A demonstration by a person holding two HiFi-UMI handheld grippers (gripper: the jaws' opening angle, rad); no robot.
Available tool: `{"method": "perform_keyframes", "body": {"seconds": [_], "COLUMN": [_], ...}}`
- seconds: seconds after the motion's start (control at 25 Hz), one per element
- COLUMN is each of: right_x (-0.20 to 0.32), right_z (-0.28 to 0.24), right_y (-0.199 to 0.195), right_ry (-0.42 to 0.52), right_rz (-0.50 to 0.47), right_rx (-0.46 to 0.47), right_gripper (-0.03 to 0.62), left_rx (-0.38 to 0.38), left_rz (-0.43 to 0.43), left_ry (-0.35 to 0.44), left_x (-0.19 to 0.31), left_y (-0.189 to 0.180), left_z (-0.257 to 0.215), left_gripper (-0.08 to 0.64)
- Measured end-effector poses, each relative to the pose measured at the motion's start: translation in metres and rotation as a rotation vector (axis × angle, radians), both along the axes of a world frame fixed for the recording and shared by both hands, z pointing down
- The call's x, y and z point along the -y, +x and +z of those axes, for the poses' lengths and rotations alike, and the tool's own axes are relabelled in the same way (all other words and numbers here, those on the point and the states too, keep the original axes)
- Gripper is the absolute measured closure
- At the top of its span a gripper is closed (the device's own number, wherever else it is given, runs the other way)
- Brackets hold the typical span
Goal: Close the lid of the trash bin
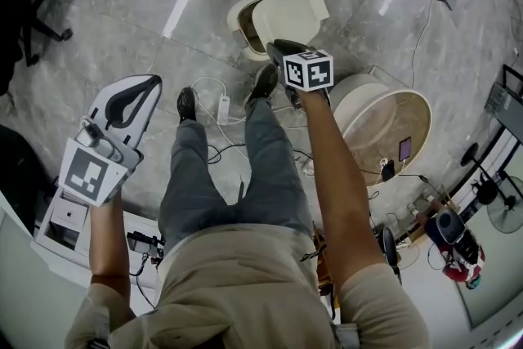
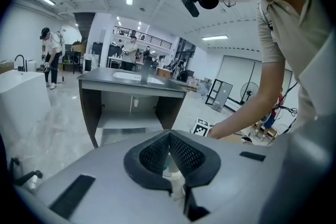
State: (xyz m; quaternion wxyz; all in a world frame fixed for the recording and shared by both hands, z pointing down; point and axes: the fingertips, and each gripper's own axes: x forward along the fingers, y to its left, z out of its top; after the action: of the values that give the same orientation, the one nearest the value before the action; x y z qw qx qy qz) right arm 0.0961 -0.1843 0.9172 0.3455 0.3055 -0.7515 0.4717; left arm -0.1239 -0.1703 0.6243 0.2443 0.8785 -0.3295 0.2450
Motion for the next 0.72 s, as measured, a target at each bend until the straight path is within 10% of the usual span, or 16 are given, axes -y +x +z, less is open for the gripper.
{"method": "perform_keyframes", "body": {"seconds": [0.72], "right_x": [-0.017], "right_z": [0.068], "right_y": [-0.029], "right_ry": [-0.011], "right_rz": [-0.04], "right_rx": [-0.113], "right_gripper": [0.522], "left_rx": [0.03], "left_rz": [-0.076], "left_ry": [-0.016], "left_x": [-0.042], "left_y": [-0.053], "left_z": [0.024], "left_gripper": [0.545]}}
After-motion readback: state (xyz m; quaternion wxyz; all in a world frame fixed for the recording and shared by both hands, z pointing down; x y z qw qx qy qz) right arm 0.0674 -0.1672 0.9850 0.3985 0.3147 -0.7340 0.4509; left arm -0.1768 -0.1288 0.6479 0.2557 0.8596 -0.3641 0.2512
